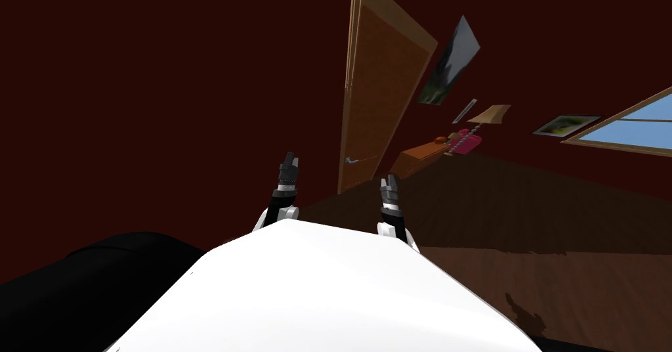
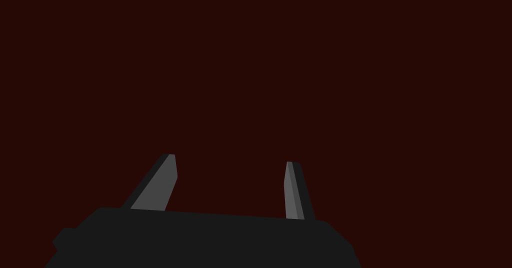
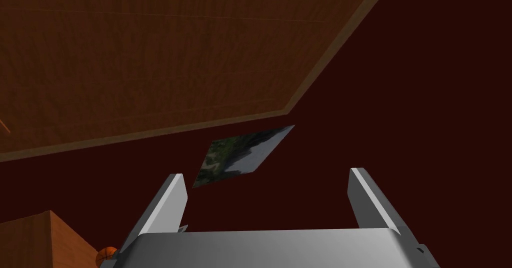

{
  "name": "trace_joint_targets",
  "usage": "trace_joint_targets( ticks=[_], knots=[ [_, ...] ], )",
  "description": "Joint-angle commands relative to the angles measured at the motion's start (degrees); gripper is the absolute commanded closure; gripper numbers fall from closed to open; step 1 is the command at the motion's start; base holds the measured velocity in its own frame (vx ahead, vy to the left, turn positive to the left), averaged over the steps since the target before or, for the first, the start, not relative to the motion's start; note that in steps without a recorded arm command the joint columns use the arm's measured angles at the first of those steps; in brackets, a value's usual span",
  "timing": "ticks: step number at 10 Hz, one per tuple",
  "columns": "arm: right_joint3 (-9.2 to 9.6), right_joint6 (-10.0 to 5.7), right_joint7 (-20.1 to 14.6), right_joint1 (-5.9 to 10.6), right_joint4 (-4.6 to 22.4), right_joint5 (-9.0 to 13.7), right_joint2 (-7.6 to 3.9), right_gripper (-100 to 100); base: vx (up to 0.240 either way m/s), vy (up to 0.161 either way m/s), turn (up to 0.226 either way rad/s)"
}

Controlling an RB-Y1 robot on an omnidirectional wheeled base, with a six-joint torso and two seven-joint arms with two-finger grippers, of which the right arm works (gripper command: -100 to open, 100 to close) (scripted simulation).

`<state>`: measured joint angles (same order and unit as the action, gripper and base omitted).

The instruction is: Pull the door open

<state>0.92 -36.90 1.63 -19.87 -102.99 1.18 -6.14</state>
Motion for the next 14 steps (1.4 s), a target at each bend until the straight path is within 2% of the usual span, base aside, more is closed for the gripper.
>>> trace_joint_targets(
  ticks=[1,3,4,6,9,10,11,13,14],
  knots=[
    [0.08,-0.52,-0.7,1.26,2.9,0.3,-0.54,-100,0.061,-0.048,0.228],
    [0.17,-1.48,-1.7,3.04,7.1,0.8,-1.28,-100,0.066,-0.073,0.206],
    [0.17,-1.48,-1.7,3.04,8.2,0.8,-1.28,-100,0.06,-0.048,0.064],
    [0.26,-2.45,-2.6,4.85,12.3,1.3,-2.03,-100,0.056,-0.04,0.156],
    [0.31,-2.94,-3.1,5.77,15.6,1.6,-2.4,-100,0.041,-0.05,0.099],
    [0.35,-3.43,-3.6,6.69,17.8,1.8,-2.77,-100,0.033,-0.039,0.13],
    [0.35,-3.43,-3.6,6.69,18.1,1.8,-2.77,-100,0.025,-0.036,0.074],
    [0.45,-4.42,-4.6,8.52,22.2,2.3,-3.5,-100,0.045,-0.054,0.187],
    [0.45,-4.42,-4.6,8.52,23.1,2.3,-3.5,-100,0.049,-0.06,0.076]
  ],
)
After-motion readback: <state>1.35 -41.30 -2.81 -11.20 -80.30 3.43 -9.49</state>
